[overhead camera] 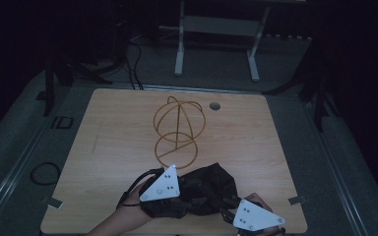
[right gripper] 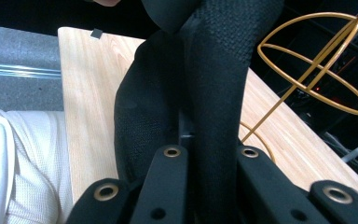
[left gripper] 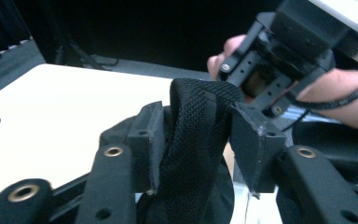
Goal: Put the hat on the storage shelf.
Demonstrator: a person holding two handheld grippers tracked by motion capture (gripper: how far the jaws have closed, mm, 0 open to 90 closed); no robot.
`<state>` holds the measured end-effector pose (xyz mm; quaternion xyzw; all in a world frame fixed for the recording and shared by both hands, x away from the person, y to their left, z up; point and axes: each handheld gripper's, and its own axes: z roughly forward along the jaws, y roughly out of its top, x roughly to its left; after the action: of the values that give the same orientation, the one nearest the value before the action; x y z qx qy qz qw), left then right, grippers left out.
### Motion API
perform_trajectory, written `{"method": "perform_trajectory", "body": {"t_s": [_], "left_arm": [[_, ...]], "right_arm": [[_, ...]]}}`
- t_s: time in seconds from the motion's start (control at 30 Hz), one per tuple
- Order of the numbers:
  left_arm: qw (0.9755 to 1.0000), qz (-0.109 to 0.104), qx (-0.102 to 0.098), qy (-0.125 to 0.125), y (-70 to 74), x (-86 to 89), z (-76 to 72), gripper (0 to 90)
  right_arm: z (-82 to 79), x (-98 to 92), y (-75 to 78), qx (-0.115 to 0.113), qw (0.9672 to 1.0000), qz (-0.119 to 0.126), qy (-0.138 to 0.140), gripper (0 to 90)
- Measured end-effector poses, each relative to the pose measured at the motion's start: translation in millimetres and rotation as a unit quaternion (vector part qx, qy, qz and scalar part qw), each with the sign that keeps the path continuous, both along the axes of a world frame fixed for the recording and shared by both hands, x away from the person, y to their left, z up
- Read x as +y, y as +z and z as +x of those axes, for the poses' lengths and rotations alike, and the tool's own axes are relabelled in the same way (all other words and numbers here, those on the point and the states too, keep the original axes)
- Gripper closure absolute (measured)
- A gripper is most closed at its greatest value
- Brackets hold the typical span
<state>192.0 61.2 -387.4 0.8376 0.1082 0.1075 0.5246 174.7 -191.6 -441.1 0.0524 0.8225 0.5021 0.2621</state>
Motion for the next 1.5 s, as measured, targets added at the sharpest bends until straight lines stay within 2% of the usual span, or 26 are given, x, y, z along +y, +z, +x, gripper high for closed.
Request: {"method": "perform_trajectory", "body": {"t_s": [0.07,0.17,0.2,0.23,0.33,0.43,0.5,0.53,0.6,0.63,0.67,0.83,0.87,0.9,0.93,1.0,1.07,1.13,1.17,1.2,1.23,1.27,1.3,1.33,1.4,1.5], "left_arm": [[0.9999,0.013,0.003,-0.010,0.5,0.9,-0.2,62.8],[0.9997,0.018,0.010,-0.015,-0.2,1.4,0.8,68.6],[0.9996,0.014,0.015,-0.019,-1.1,2.0,1.4,76.0],[0.9995,0.010,0.021,-0.019,-1.4,2.4,2.3,76.0],[0.9987,-0.001,0.034,-0.037,-3.7,3.9,3.3,86.9],[0.9986,-0.004,0.031,-0.043,-3.4,5.8,2.5,87.5],[0.9981,-0.003,0.029,-0.054,-2.9,8.7,1.5,87.9],[0.9978,-0.004,0.031,-0.058,-3.5,12.8,1.3,87.9],[0.9972,-0.010,0.034,-0.065,-5.6,18.0,1.4,88.0],[0.9972,-0.010,0.034,-0.065,-5.6,18.0,1.4,87.9],[0.9970,-0.013,0.041,-0.065,-6.7,21.5,2.4,87.9],[0.9965,-0.035,0.050,-0.057,-8.1,34.9,4.6,88.0],[0.9965,-0.045,0.048,-0.051,-6.4,39.2,4.9,88.0],[0.9965,-0.045,0.048,-0.051,-6.4,39.2,4.9,88.0],[0.9957,-0.058,0.047,-0.055,-3.5,43.6,5.6,88.0],[0.9948,-0.070,0.042,-0.061,0.0,47.1,5.2,88.0],[0.9946,-0.077,0.035,-0.060,1.7,48.6,4.4,88.0],[0.9936,-0.087,0.027,-0.067,4.9,51.2,3.6,88.0],[0.9929,-0.095,0.022,-0.068,6.2,52.8,3.3,88.0],[0.9905,-0.110,0.013,-0.082,7.6,55.9,2.9,88.0],[0.9905,-0.110,0.013,-0.082,7.6,55.9,2.9,88.0],[0.9874,-0.124,0.013,-0.097,8.1,58.5,3.3,88.0],[0.9874,-0.124,0.013,-0.097,8.1,58.5,3.3,88.0],[0.9851,-0.135,0.012,-0.106,6.9,59.3,2.9,88.0],[0.9846,-0.134,0.004,-0.112,5.6,59.0,1.8,88.0],[0.9831,-0.138,0.002,-0.120,3.9,58.7,0.6,88.0]], "right_arm": [[-0.1,0.0,0.3,0.000,1.0000,-0.002,0.001,87.6],[-0.7,0.6,0.5,-0.001,1.0000,-0.005,0.000,87.7],[-1.0,1.6,0.0,0.001,1.0000,-0.007,0.001,87.7],[-1.0,1.6,0.0,0.001,1.0000,-0.007,0.001,87.7],[-2.0,3.6,-0.3,0.001,1.0000,-0.004,0.005,87.6],[-2.1,4.1,-0.2,0.002,1.0000,-0.002,0.007,87.5],[-2.1,3.9,0.2,0.009,0.9998,0.003,0.015,83.5],[-2.3,1.5,1.9,0.015,0.9997,0.014,0.014,68.6],[-2.5,-4.1,6.1,0.025,0.9992,0.030,0.005,58.8],[-2.5,-4.1,6.1,0.025,0.9992,0.030,0.005,58.8],[-3.9,-14.0,13.4,0.028,0.9981,0.055,-0.005,54.7],[-6.2,-29.6,24.6,0.029,0.9962,0.078,-0.026,51.4],[-5.5,-37.3,29.4,0.038,0.9936,0.095,-0.048,51.5],[-5.5,-37.3,29.4,0.038,0.9936,0.095,-0.048,51.5],[-2.8,-44.9,31.6,0.054,0.9901,0.117,-0.056,51.2],[0.9,-48.5,30.3,0.082,0.9862,0.132,-0.056,49.4],[2.5,-48.4,28.4,0.093,0.9849,0.135,-0.054,47.7],[8.0,-44.1,21.0,0.132,0.9806,0.137,-0.047,42.5],[9.8,-42.3,18.6,0.141,0.9794,0.136,-0.049,39.4],[12.1,-40.4,16.1,0.151,0.9777,0.137,-0.048,37.2],[12.1,-40.4,16.1,0.151,0.9777,0.137,-0.048,37.2],[16.9,-37.9,11.1,0.174,0.9729,0.145,-0.046,35.1],[16.9,-37.9,11.1,0.174,0.9729,0.145,-0.046,35.1],[22.0,-36.3,5.9,0.210,0.9631,0.165,-0.030,33.0],[23.5,-34.7,3.9,0.217,0.9615,0.167,-0.028,33.9],[25.1,-27.8,-0.7,0.226,0.9614,0.156,-0.010,41.3]]}}
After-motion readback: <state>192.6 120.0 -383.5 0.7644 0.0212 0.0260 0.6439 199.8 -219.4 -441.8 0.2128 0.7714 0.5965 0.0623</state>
